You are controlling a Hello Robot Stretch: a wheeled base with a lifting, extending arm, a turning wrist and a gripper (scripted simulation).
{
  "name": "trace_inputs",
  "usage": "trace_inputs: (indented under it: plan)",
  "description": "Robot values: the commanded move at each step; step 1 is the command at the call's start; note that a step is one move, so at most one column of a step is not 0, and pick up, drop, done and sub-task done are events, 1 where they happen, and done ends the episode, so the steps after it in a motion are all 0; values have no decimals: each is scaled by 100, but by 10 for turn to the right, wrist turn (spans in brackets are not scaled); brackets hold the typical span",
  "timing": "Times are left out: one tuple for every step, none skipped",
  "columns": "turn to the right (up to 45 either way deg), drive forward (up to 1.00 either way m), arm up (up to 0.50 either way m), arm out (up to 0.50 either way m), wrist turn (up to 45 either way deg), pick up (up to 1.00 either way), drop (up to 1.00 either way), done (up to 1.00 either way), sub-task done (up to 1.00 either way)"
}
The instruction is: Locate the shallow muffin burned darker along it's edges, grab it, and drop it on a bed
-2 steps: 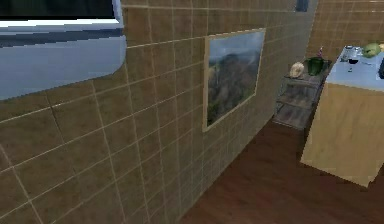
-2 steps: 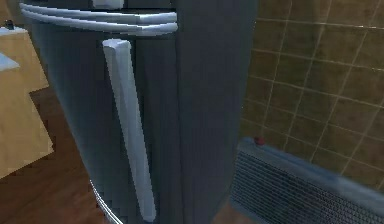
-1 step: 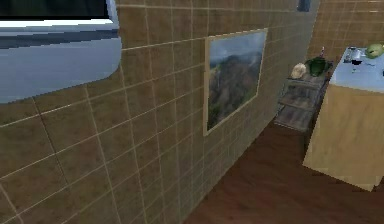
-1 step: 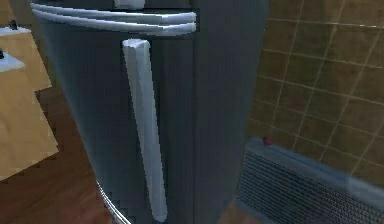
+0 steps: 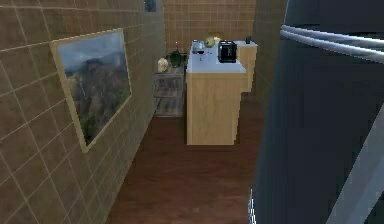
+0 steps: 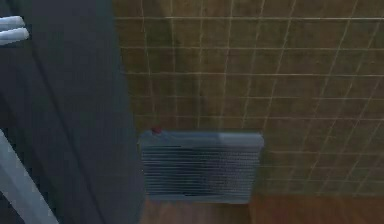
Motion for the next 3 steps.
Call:
trace_inputs:
  plan:
    - [0, 30, 0, 0, 0, 0, 0, 0, 0]
    - [0, 80, 0, 0, 0, 0, 0, 0, 0]
    - [390, 0, 0, 0, 0, 0, 0, 0, 0]
